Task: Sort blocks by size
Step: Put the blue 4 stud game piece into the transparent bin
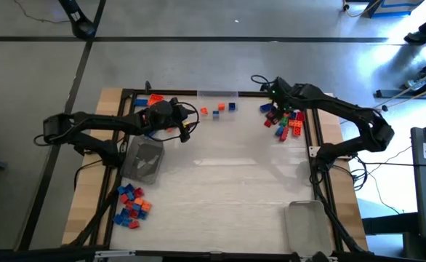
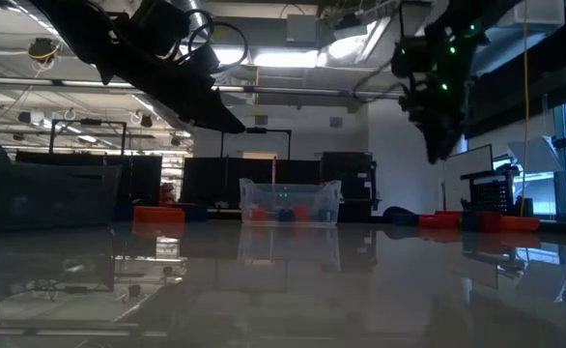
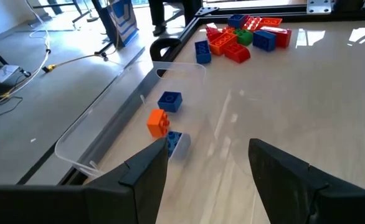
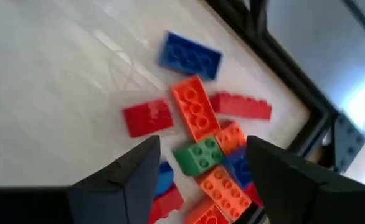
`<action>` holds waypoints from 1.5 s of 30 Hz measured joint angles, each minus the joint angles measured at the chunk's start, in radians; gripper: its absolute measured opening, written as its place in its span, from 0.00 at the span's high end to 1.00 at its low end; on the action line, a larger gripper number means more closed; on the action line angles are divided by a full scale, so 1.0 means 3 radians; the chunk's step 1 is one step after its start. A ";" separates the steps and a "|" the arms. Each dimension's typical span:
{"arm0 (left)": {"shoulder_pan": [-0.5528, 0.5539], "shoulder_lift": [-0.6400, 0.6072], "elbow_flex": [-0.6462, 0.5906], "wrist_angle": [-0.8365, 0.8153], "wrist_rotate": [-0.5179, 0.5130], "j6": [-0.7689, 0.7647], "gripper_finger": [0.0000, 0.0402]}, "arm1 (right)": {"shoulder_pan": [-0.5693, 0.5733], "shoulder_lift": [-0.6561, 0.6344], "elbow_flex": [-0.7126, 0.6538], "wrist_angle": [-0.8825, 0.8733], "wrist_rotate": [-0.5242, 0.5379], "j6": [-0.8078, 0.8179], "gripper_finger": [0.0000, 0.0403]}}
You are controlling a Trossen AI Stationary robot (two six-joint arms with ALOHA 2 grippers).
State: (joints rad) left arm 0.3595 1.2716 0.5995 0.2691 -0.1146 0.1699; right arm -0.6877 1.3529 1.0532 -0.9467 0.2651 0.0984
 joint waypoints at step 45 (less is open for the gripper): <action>0.0000 0.0001 0.0000 0.0011 0.0000 -0.0032 0.48 | -0.0393 0.0003 -0.0719 0.0098 -0.0315 0.0467 0.65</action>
State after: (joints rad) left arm 0.3595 1.2720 0.5995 0.2726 -0.1146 0.1604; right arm -0.8055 1.3538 0.8375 -0.9173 0.1706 0.2385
